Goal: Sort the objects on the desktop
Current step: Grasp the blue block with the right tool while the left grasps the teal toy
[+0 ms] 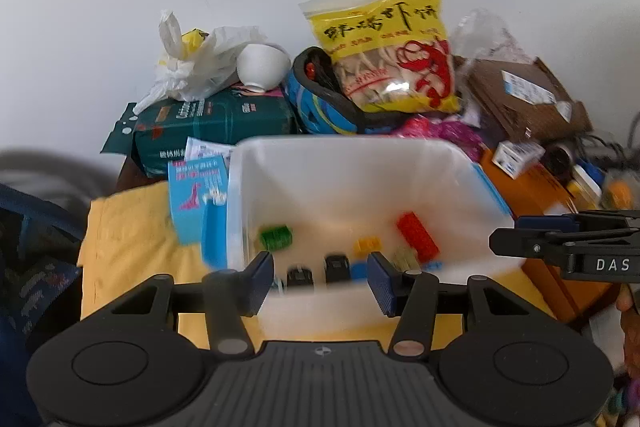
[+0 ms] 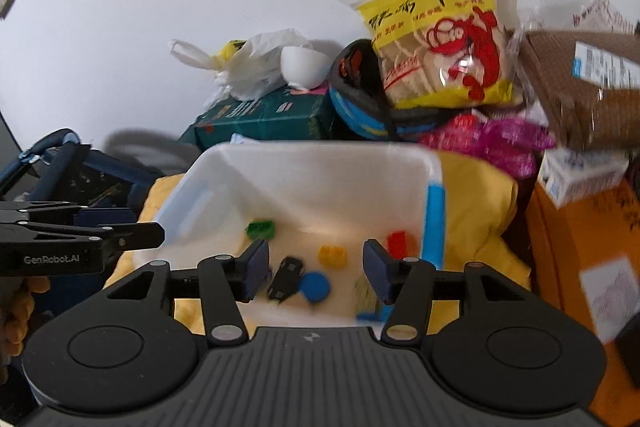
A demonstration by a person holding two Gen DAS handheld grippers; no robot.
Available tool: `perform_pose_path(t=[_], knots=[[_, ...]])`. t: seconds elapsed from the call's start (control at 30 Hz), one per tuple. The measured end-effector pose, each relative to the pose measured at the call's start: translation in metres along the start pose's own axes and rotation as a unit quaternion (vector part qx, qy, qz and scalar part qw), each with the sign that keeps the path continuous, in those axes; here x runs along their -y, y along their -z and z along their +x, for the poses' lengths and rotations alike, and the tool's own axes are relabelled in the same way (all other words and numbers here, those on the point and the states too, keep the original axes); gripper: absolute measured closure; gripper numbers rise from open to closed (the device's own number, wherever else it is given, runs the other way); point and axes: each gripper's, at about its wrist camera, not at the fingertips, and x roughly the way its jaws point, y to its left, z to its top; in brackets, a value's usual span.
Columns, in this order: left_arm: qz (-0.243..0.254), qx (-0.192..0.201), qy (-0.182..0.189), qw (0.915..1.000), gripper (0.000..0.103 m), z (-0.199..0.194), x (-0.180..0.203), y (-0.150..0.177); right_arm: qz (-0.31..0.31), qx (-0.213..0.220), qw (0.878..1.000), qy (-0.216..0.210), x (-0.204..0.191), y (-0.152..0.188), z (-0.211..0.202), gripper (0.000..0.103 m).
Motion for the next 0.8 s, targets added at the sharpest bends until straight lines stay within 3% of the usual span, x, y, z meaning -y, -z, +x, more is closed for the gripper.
perform_pose_path(t=[0.17,0.4,0.63,0.8], knots=[[0.004,-0.003,0.005,1.0000,0.048,-0.018,0.004,0.067,-0.011,0.002,1.000,-0.019,-0.009,0.056,-0.022,0.047],[0.003,-0.060,-0.009,0.9982,0.048,-0.009,0.017,0.153,-0.030,-0.049,0.998,0.018,-0.018,0.146,-0.018,0.049],[0.027,-0.072,-0.014,0.9969,0.048,0.008,0.032,0.171,-0.052,-0.055,0.997,0.032,-0.038,0.165,-0.003,0.059],[0.031,-0.076,-0.002,0.9966,0.048,0.021,0.045,0.171,-0.049,-0.051,0.997,0.043,-0.044,0.165,0.007,0.059]])
